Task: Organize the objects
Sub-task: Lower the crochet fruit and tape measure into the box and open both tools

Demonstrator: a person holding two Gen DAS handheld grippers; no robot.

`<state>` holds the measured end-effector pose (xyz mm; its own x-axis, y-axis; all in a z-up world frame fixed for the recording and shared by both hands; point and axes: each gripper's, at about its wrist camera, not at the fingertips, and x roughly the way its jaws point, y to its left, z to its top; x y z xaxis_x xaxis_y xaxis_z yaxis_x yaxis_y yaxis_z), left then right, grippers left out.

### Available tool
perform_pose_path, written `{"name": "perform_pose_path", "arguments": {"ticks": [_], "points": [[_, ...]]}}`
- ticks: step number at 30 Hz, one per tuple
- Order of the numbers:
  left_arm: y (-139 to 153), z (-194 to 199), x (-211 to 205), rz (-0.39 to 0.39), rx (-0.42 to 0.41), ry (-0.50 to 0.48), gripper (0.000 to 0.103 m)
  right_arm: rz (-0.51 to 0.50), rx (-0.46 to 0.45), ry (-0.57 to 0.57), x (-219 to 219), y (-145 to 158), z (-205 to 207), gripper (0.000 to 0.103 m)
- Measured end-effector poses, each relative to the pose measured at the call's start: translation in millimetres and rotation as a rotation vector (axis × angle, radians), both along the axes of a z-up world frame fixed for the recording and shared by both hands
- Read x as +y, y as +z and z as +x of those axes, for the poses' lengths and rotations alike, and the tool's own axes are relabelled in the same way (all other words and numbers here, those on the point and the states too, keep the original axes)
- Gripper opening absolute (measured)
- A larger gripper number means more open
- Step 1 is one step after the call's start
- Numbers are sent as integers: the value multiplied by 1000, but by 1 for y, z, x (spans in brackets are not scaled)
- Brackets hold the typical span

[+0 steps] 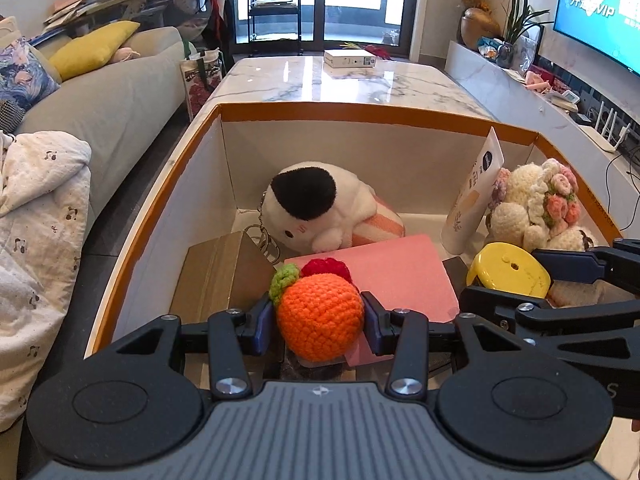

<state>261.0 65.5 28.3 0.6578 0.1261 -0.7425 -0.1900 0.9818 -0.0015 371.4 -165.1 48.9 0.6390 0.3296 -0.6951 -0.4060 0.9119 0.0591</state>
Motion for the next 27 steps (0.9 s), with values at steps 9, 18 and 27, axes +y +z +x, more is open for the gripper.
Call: {"name": "perform_pose_path", "arguments": {"ticks": [9, 18, 27], "points": [[0, 0, 2, -5, 0, 4, 53, -2, 6, -1, 0, 1, -1, 67], [3, -1, 3, -37, -13, 16, 58, 7, 16, 20, -3, 4, 0, 68], [5, -1, 1, -43, -18, 24, 63, 9, 15, 35, -4, 7, -2, 69]]}}
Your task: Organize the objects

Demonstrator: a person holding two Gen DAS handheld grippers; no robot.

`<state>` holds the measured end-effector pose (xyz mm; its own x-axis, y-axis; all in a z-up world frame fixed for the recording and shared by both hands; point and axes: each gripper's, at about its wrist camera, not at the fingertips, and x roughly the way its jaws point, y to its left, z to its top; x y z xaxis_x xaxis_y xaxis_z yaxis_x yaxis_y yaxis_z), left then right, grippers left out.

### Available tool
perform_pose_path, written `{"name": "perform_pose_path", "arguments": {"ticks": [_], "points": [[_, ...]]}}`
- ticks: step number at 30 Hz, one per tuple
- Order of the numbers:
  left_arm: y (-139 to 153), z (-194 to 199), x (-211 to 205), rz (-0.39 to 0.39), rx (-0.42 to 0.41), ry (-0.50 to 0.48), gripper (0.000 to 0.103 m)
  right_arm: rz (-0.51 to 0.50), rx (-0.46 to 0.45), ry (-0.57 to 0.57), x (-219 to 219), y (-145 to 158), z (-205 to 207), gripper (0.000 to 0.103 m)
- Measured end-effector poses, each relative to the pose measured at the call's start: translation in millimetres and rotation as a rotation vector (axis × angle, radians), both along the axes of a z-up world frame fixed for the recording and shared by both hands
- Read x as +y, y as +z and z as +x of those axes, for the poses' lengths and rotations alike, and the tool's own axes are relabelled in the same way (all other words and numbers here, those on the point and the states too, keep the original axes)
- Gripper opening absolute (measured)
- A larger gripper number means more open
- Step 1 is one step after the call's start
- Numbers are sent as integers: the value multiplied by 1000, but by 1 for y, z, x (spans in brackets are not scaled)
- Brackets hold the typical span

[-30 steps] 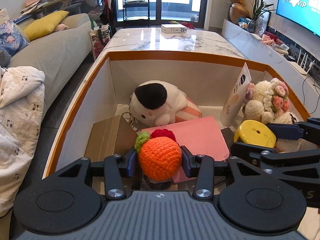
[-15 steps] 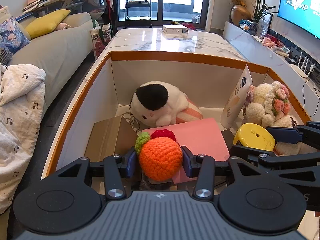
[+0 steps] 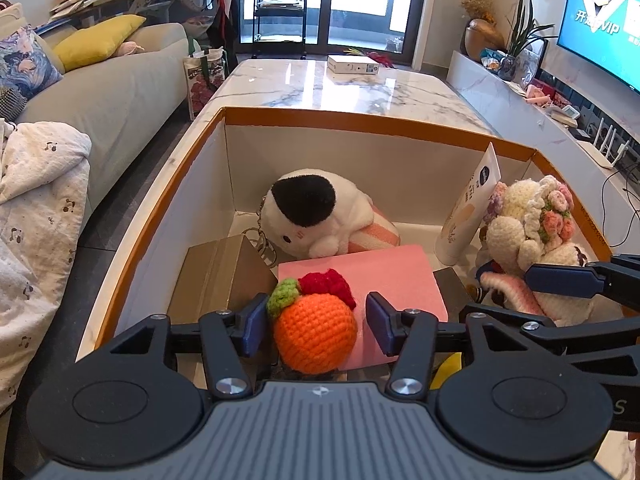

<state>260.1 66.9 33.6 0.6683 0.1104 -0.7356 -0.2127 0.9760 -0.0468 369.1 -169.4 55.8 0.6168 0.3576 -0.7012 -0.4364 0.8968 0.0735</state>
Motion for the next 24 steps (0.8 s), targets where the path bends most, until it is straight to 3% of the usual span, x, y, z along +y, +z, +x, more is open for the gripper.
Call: {"name": "perform_pose_path", "arguments": {"ticks": [8, 16, 19, 21, 24], "points": [[8, -4, 2, -19, -16, 22, 68, 27, 1, -18, -3, 7, -2, 73], [20, -12, -5, 40, -34, 29, 72, 8, -24, -33, -3, 17, -14, 78], [25, -16, -8, 82, -41, 54, 85, -9, -43, -55, -4, 21, -19, 85], [29, -20, -10, 104, -63, 52, 85, -23, -61, -72, -4, 25, -23, 92], [35, -25, -12, 119, -79, 54, 85, -12, -68, -87, -8, 31, -27, 93]]}}
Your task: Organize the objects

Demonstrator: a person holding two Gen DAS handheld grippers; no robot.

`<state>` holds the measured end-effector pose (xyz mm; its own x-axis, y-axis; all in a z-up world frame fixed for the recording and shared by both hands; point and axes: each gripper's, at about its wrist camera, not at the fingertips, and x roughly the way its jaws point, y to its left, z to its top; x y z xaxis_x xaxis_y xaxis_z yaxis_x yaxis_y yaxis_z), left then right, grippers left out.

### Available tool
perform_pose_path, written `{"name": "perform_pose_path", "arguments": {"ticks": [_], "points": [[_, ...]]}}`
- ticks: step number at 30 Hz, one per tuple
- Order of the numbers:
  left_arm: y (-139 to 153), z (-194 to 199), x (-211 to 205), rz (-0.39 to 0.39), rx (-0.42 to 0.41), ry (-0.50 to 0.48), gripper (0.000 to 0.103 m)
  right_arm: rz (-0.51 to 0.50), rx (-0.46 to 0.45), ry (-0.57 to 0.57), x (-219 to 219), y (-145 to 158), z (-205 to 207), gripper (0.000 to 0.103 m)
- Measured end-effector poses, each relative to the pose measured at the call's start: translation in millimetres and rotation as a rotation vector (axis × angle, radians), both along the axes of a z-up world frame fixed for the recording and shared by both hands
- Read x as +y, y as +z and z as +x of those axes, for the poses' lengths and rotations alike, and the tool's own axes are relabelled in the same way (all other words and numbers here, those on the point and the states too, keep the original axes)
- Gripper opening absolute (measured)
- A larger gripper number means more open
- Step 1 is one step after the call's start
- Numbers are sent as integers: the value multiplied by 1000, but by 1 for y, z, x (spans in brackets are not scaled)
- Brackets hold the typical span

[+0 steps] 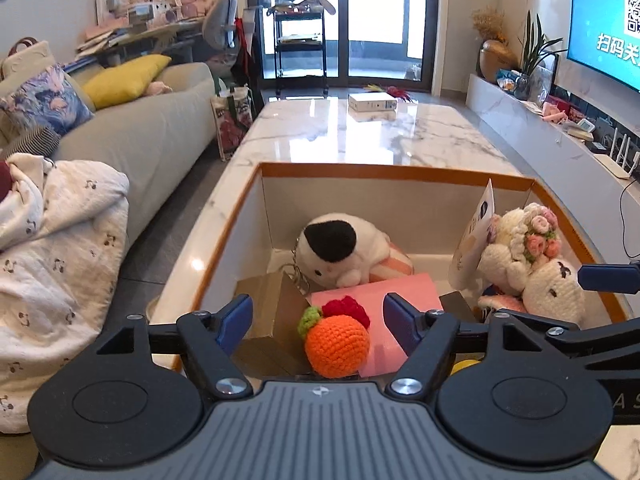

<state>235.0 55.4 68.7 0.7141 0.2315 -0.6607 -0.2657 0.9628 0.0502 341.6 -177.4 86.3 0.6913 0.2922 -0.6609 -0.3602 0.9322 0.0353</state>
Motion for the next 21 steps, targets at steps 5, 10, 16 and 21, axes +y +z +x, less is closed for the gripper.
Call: {"name": "perform_pose_path", "arguments": {"ticks": [5, 10, 16, 21], "points": [[6, -7, -2, 14, 13, 13, 85, -14, -6, -31, 1, 5, -10, 96], [12, -24, -8, 46, -6, 30, 85, -20, -1, -62, 0, 8, -24, 97], [27, -54, -12, 59, -28, 41, 90, -39, -21, -73, 0, 22, -52, 99], [37, -74, -16, 65, -31, 40, 96, -36, -26, -85, -5, 25, -78, 100]]}}
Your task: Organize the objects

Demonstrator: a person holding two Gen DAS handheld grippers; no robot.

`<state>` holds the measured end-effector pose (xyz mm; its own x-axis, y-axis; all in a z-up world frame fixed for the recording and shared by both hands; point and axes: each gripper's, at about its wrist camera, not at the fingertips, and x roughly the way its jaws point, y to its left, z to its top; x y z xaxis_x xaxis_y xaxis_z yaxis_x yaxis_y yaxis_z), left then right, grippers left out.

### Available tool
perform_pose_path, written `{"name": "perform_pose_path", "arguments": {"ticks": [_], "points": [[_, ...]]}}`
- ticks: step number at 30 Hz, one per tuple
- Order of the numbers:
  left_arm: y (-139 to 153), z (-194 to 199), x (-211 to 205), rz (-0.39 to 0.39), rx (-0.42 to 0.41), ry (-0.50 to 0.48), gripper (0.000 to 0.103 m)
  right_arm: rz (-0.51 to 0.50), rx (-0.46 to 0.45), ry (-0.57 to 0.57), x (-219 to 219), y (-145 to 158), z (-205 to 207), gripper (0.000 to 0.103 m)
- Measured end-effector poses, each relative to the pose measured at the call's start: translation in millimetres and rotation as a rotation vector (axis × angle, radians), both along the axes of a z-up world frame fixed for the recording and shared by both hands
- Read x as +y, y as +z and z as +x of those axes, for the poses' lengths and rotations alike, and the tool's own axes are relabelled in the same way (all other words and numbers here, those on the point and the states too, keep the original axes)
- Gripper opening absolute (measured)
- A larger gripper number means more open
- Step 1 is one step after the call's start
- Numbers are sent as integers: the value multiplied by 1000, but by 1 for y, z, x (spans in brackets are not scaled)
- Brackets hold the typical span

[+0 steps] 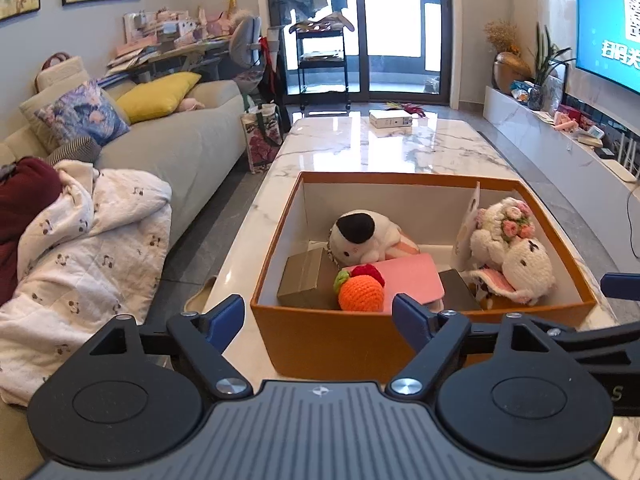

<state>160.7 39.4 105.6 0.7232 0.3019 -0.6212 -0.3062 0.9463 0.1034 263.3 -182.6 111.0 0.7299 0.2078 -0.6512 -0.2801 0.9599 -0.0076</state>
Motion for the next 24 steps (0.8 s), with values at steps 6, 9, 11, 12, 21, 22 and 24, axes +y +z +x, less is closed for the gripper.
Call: {"name": "perform_pose_path", "arguments": {"ticks": [6, 9, 11, 12, 21, 22, 24], "points": [[1, -19, -11, 10, -4, -7, 96, 14, -13, -31, -4, 1, -34, 100], [-2, -29, -10, -3, -1, 15, 96, 11, -22, -49, -4, 0, -47, 100], [-4, -33, -10, -1, 6, 30, 96, 21, -14, -59, -4, -3, -53, 100], [-6, -35, -10, 2, 15, 39, 96, 28, -8, -61, -4, -5, -56, 100], [-10, -41, -10, -5, 31, 38, 98, 30, 21, -75, -1, -15, -57, 100], [-10, -41, -10, -11, 30, 36, 98, 28, 21, -75, -1, -15, -57, 100], [-11, -41, -10, -11, 28, 32, 98, 22, 19, -75, 0, -15, -57, 100]]}}
